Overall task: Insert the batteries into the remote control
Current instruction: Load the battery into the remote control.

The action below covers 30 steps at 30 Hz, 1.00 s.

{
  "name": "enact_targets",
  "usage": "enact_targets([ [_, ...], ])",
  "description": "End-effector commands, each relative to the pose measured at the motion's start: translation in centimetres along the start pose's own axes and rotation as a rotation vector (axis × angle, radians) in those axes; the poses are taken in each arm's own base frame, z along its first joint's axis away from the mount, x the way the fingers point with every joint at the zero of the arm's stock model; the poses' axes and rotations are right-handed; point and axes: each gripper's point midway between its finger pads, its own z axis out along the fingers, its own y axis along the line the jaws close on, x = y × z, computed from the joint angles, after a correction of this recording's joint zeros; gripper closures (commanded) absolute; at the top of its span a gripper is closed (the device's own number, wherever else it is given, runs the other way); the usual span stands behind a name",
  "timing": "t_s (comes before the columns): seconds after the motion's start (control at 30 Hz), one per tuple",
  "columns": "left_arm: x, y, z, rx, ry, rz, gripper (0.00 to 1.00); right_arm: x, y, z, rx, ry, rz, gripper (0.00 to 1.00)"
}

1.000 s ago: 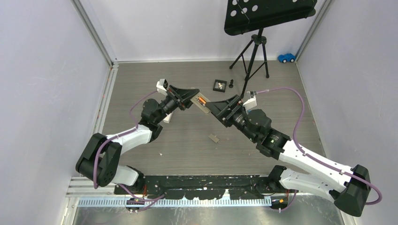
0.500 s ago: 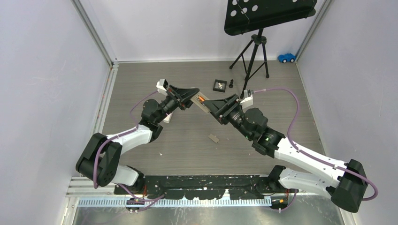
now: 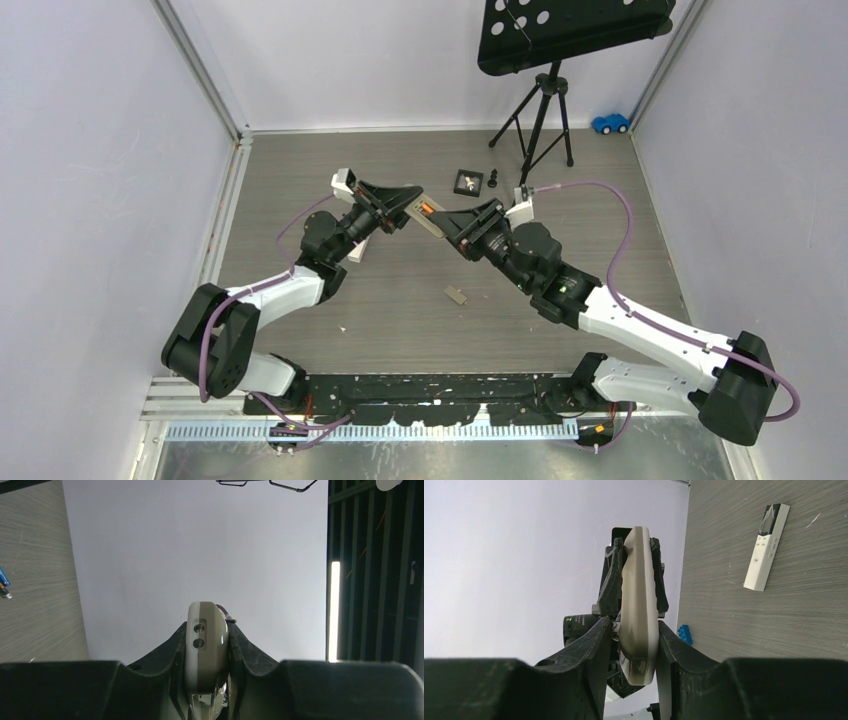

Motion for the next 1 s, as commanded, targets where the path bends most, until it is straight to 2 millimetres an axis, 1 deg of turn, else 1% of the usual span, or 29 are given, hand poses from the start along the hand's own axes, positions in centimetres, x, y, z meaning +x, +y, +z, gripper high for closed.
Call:
enact_targets([
  [0.0, 1.2, -3.3, 0.0, 0.102, 0.040, 0.054, 1.00, -0.8, -1.2, 0.6, 0.096, -0.042, -0.037, 0.71],
  [0.17, 1.3, -3.3, 0.1, 0.097, 0.046, 0.066, 1.00, -0.3, -3.2, 1.1, 0.178, -0.022, -0.090, 0.72],
  [0.3, 1.3, -3.2, 0.1, 0.094, 0.051, 0.080, 1.00, 0.2, -3.8, 1.4, 0.193, -0.005, -0.108, 0.72],
  [0.43, 1.4, -2.6, 0.0, 0.077, 0.054, 0.109, 1.00, 0.0, -4.5, 1.1, 0.223, -0.008, -0.151, 0.71],
  [0.47, 1.4, -2.4, -0.1, 0.070, 0.054, 0.124, 1.00, -0.1, -4.5, 0.9, 0.221, -0.008, -0.166, 0.68],
  [0.5, 1.5, -2.2, -0.2, 0.061, 0.056, 0.141, 1.00, -0.3, -4.3, 0.8, 0.215, -0.009, -0.179, 0.63],
  [0.6, 1.7, -1.1, -0.5, 0.019, 0.078, 0.213, 1.00, -0.6, -3.4, -0.2, 0.173, 0.001, -0.231, 0.35],
  [0.63, 1.9, -0.9, -0.7, 0.015, 0.094, 0.242, 1.00, -0.5, -3.0, -0.6, 0.140, 0.015, -0.252, 0.28],
  [0.67, 2.1, -0.9, -0.8, 0.017, 0.111, 0.272, 1.00, -0.4, -1.9, -1.1, 0.083, 0.026, -0.264, 0.25],
  [0.73, 2.9, -0.9, -1.1, 0.021, 0.180, 0.330, 1.00, -0.2, -0.2, -1.9, -0.004, 0.054, -0.303, 0.21],
  [0.8, 3.9, -0.8, -1.4, 0.029, 0.257, 0.392, 1.00, 0.4, 0.7, -2.7, -0.066, 0.101, -0.368, 0.20],
  [0.87, 4.7, -0.6, -1.8, 0.023, 0.327, 0.439, 1.00, 1.4, 1.2, -3.6, -0.124, 0.166, -0.422, 0.20],
  [0.97, 5.7, -0.7, -2.6, 0.039, 0.415, 0.503, 1.00, 2.9, 1.0, -4.6, -0.170, 0.263, -0.508, 0.20],
])
